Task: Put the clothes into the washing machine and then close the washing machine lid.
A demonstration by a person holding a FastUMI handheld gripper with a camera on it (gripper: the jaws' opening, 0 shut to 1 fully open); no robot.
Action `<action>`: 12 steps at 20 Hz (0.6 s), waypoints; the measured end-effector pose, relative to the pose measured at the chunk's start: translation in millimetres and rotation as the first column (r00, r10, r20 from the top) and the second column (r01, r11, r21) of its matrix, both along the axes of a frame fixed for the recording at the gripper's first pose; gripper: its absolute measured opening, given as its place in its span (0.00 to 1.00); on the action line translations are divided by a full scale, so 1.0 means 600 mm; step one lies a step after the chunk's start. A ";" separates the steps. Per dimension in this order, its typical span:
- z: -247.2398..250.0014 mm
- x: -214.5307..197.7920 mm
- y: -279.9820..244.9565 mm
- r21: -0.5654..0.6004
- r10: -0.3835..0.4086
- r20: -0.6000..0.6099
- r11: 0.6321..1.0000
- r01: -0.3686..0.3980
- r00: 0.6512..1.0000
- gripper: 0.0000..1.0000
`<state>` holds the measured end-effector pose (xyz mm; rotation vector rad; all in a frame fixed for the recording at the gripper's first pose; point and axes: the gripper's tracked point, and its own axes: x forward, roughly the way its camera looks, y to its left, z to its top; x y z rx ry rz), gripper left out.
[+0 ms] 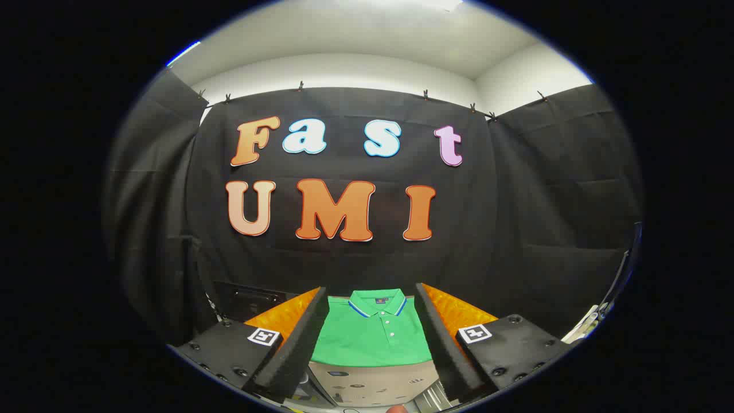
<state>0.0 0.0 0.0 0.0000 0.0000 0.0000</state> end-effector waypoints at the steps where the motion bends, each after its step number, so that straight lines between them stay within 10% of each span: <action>1: 0.000 0.001 0.003 0.003 0.006 0.005 1.000 -0.006 1.000 0.97; 12: 0.006 0.014 -0.004 0.008 0.009 0.016 1.000 -0.009 1.000 0.97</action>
